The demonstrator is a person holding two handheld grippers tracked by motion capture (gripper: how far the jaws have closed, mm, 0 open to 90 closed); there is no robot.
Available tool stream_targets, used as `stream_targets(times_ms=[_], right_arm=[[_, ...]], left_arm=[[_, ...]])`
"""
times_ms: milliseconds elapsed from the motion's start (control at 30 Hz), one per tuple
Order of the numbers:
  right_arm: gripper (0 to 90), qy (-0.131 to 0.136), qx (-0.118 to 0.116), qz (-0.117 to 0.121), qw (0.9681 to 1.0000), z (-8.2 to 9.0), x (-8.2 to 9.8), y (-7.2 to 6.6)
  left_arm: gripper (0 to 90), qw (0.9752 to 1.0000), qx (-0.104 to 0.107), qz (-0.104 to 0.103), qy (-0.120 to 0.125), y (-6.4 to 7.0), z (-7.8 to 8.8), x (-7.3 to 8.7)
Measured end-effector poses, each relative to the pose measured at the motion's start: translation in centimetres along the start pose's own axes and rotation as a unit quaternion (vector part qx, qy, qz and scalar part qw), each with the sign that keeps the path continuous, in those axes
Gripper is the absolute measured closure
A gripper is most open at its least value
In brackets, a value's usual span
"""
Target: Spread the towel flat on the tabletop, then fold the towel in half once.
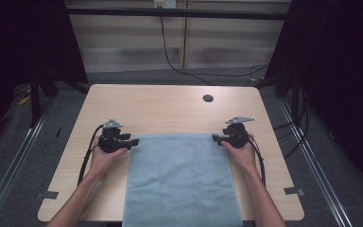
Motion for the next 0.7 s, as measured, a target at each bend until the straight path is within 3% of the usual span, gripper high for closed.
stream_targets(times_ms=[100, 133, 400, 433, 500, 533, 567, 700], right_arm=[[41.6, -0.001, -0.008, 0.003, 1.0, -0.3, 0.1, -0.4], [41.1, -0.003, -0.01, 0.01, 0.9999, -0.5, 0.2, -0.5], [45.1, -0.006, 0.013, 0.038, 0.9992, -0.7, 0.6, -1.1], [49.0, -0.012, 0.007, 0.029, 0.9995, -0.6, 0.7, -1.4], [60.4, -0.01, 0.002, 0.031, 0.9995, -0.4, 0.8, -1.4], [60.4, -0.01, 0.002, 0.031, 0.9995, -0.4, 0.8, -1.4], [68.4, -0.011, -0.002, 0.033, 0.9994, -0.2, 0.9, -1.3], [75.5, -0.012, -0.005, 0.036, 0.9993, 0.1, 1.1, -1.4]], left_arm=[[48.0, 1.0, 0.006, 0.004, 0.004, 0.3, -0.5, -0.3], [47.8, 0.9999, 0.0, -0.013, -0.01, 0.9, -1.0, -0.3], [44.3, 0.9997, -0.002, -0.015, -0.019, 0.8, -1.7, -0.1], [43.8, 0.9998, 0.0, -0.009, -0.017, 0.6, -1.8, 0.0], [42.3, 0.9998, 0.0, -0.01, -0.014, 0.5, -1.8, 0.0], [42.3, 0.9998, -0.001, -0.01, -0.015, 0.4, -1.8, 0.0], [39.5, 0.9998, -0.003, -0.011, -0.014, 0.4, -1.9, 0.0], [35.1, 0.9998, 0.0, -0.012, -0.018, 0.4, -2.4, 0.3]])
Point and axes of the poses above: each handheld gripper's, and its own axes: z roughly backward along the jaws, x roughly out of its underside, y roughly to its right, the point moved 4 cm from there along -z, roughly forward along the jaws, and after that the axes turned 1 degree about -z, right-handed, at the moved point
